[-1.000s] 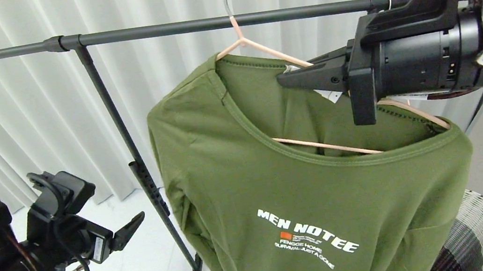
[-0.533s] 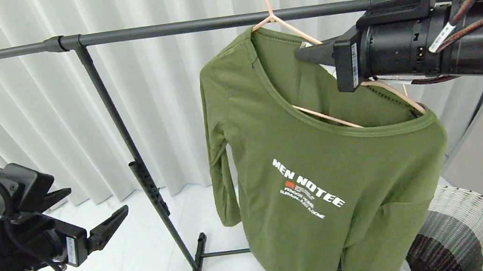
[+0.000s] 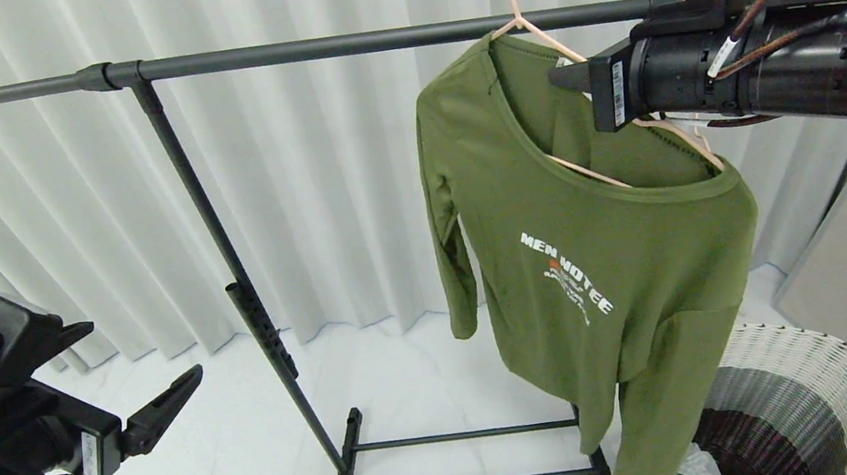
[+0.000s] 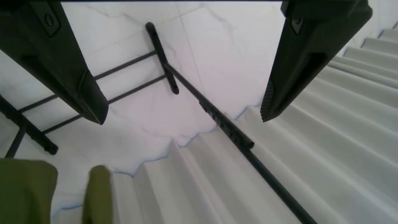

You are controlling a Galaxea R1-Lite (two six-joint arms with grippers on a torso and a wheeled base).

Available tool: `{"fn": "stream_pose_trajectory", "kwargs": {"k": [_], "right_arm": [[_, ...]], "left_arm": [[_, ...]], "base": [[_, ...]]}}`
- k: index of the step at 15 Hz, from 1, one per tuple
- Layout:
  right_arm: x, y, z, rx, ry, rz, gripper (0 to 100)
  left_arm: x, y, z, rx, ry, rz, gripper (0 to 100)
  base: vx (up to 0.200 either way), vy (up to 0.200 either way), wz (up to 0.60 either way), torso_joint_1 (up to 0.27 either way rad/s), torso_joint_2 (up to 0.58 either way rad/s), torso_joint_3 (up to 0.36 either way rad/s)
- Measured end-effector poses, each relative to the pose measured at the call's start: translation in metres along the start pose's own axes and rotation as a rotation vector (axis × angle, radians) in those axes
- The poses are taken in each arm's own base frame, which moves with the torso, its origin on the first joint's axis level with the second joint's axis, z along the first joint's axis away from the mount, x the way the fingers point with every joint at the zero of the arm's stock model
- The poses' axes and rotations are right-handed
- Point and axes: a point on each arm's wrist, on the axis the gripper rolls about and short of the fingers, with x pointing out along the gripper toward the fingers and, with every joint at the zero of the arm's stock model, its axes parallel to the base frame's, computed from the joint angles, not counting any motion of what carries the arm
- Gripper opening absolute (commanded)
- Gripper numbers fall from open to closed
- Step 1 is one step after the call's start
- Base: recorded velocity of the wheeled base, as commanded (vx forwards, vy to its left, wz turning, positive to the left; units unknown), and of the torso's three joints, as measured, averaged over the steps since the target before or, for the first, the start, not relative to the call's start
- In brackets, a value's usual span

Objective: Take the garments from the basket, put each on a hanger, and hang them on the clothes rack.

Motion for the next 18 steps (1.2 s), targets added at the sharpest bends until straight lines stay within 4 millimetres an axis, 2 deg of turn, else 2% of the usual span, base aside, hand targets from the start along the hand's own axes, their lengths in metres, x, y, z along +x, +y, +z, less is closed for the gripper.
{"fn": "stream_pose_trajectory", "kwargs": {"k": [7, 11, 18], "right_arm": [[0.008, -0.009, -0.007, 0.011, 0.021, -0.033, 0], [0.016, -0.012, -0.017, 0.073, 0.056, -0.11, 0], [0.044, -0.013, -0.042, 0.169, 0.099, -0.193, 0]], "left_arm": [[-0.002, 0.0, 0.001, 0.006, -0.01, 0.0, 100], [-0.002, -0.005, -0.001, 0.008, -0.007, -0.024, 100], [0.0, -0.008, -0.002, 0.006, -0.002, -0.04, 100]], "base": [[0.2, 0.0, 0.0, -0.002, 0.0, 0.002], [0.0, 0.0, 0.0, 0.0, 0.0, 0.0], [0.0, 0.0, 0.0, 0.0, 0.0, 0.0]]}}
